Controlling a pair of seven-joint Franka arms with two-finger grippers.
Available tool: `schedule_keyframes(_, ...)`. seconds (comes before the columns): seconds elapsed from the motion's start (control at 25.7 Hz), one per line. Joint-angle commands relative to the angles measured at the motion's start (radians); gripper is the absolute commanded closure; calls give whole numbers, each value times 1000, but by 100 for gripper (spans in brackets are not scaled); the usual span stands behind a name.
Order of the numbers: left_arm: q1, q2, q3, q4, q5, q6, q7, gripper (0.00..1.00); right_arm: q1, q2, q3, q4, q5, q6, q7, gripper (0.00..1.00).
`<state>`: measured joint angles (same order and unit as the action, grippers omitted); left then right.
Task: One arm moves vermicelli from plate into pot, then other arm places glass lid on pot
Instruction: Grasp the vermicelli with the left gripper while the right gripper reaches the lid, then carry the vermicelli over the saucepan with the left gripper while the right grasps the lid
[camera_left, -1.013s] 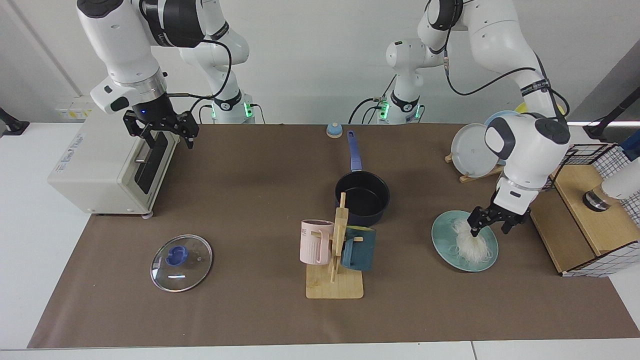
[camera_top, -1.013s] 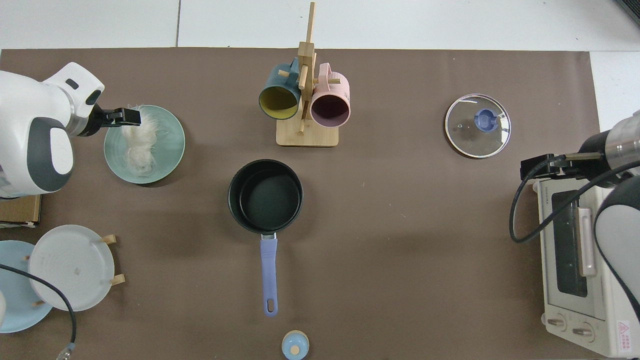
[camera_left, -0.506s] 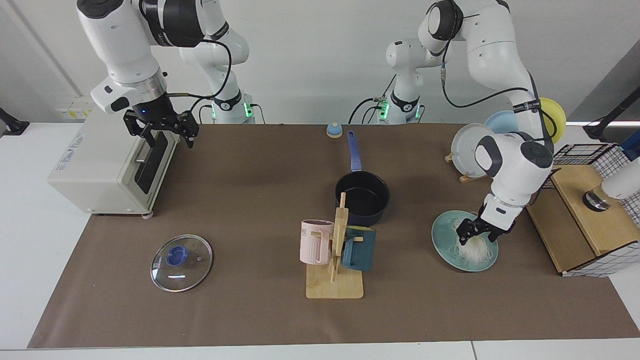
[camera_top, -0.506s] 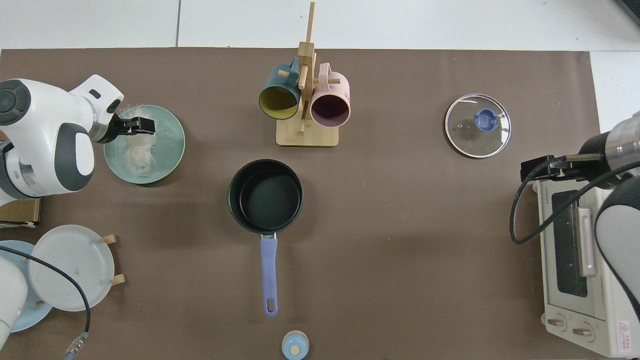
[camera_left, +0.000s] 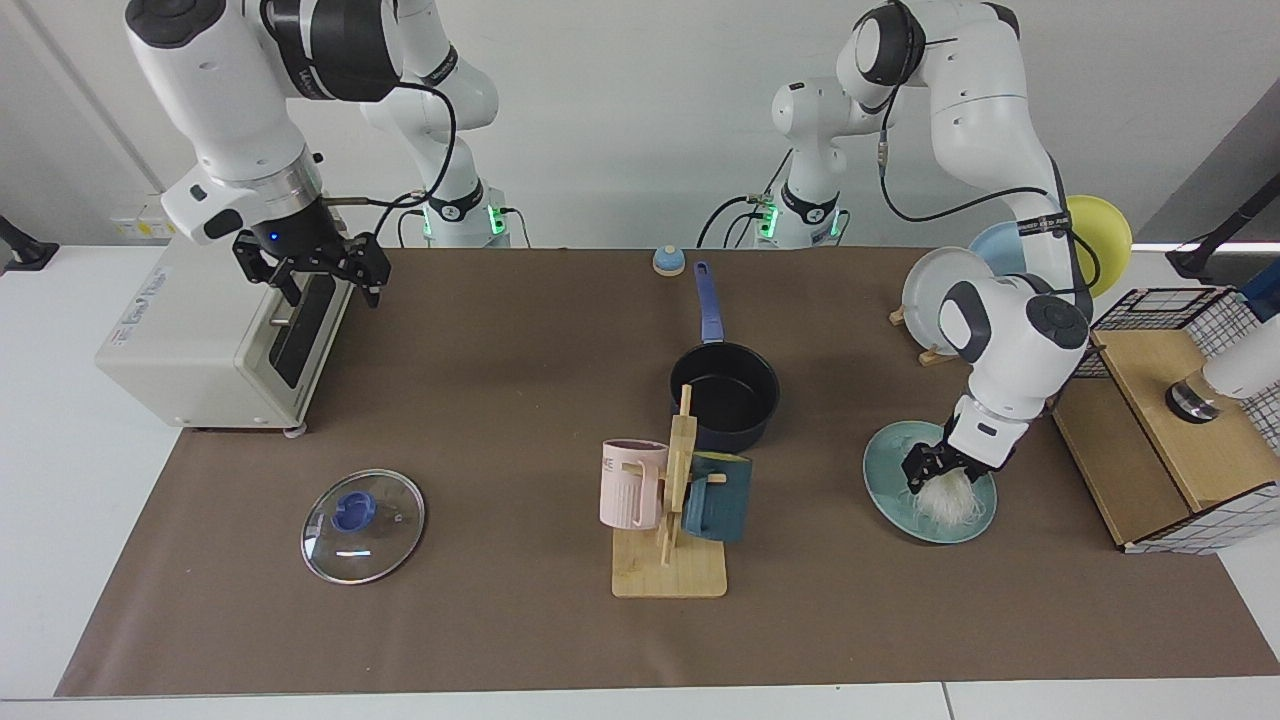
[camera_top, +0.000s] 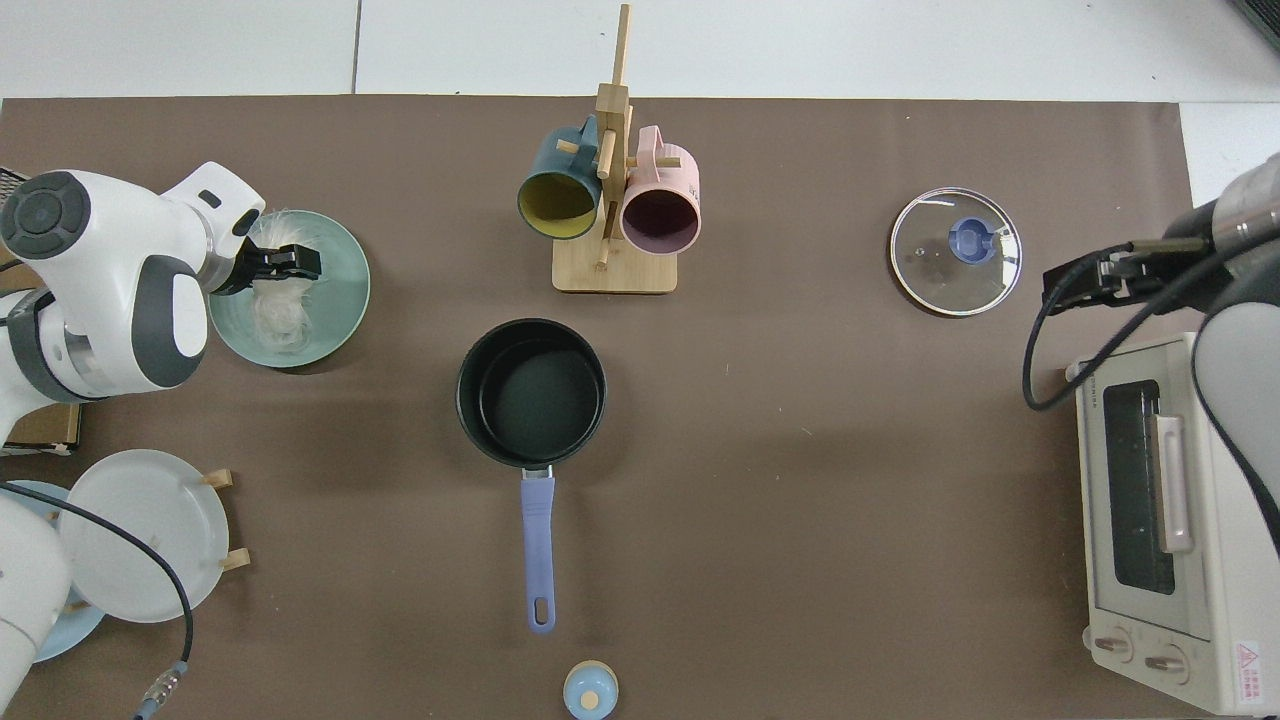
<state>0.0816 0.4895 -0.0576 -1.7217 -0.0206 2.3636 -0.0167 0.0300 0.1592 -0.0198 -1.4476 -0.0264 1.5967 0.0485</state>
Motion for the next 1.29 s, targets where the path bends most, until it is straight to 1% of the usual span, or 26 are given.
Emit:
schedule_keyframes(0.0,0,0,7,-9,14,8,-2,100,-21,302,11,289,2,-43,-35,1)
schedule_keyframes(0.08,-2,1,7,8,21,9,-2,100,-22,354,9,328,2,-12,-35,1)
schedule_keyframes(0.16,-3,-2,7,37,19,6,-3,100,-25,413,9,338,2,47,-38,1)
schedule_keyframes(0.31,-11,-31,5,82,19,-76,-14,100,-39,490,15,343,2,123,-41,1)
schedule_keyframes(0.47,-11,-118,-4,105,19,-205,-12,100,-45,545,18,343,2,183,-42,1)
schedule_keyframes(0.51,-10,-153,-14,105,15,-248,-12,100,-50,551,20,343,2,192,-47,0)
schedule_keyframes(0.66,-11,-241,-34,106,5,-378,-19,100,-53,577,15,339,2,221,-76,0)
schedule_keyframes(0.78,-11,-299,-83,103,-12,-464,-63,100,-71,597,15,313,-6,275,-114,0)
schedule_keyframes(0.86,-13,-324,-123,100,-25,-516,-133,100,-76,600,15,265,2,317,-122,0)
schedule_keyframes(0.9,-14,-327,-146,97,-27,-532,-166,100,-82,600,17,260,-6,325,-125,0)
schedule_keyframes(1.09,-19,-338,-272,53,-30,-523,-298,100,-88,596,17,251,-7,347,-128,0)
schedule_keyframes(1.17,-19,-344,-307,31,-32,-492,-330,100,-81,596,17,248,-6,356,-127,0)
schedule_keyframes(1.25,-19,-350,-324,1,-48,-437,-335,100,-71,596,17,242,0,371,-125,1)
